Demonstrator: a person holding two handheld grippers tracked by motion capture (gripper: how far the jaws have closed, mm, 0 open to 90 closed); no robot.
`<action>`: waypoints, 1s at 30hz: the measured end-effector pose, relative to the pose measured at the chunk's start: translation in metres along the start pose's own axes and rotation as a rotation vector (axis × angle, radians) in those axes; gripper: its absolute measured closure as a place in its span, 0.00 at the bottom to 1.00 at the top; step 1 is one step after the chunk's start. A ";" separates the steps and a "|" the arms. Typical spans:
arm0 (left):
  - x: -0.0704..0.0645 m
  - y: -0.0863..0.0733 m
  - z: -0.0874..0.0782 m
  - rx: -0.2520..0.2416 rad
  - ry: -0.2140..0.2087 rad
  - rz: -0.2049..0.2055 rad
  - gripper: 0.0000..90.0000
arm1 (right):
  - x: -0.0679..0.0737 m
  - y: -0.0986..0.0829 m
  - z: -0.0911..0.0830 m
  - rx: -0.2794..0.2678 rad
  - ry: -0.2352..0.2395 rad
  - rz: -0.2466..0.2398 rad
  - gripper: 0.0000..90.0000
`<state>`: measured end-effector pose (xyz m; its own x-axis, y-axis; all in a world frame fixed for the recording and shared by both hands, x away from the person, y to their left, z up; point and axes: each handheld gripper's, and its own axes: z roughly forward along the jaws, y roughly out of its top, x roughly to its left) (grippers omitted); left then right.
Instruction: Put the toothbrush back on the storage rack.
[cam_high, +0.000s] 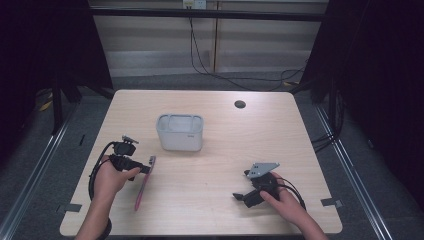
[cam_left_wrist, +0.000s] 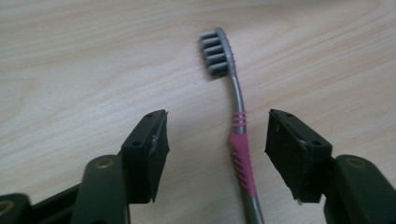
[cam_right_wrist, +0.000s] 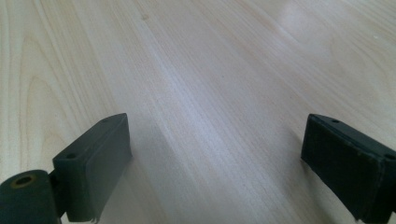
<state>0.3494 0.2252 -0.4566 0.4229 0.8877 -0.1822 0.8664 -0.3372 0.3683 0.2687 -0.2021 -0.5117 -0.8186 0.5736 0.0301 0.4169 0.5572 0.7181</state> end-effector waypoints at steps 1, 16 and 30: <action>0.000 0.000 0.000 0.003 -0.002 0.002 0.45 | 0.000 0.000 0.000 0.000 0.000 0.000 0.09; -0.010 -0.003 0.012 0.050 -0.003 -0.012 0.64 | 0.000 0.000 0.000 0.000 0.000 0.000 0.09; -0.021 -0.001 0.019 0.053 0.045 0.001 0.88 | 0.000 0.000 0.000 0.000 0.000 0.000 0.09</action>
<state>0.3444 0.2015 -0.4702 0.4121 0.9003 -0.1400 0.8794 -0.3528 0.3198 0.2687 -0.2021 -0.5117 -0.8186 0.5736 0.0298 0.4167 0.5574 0.7181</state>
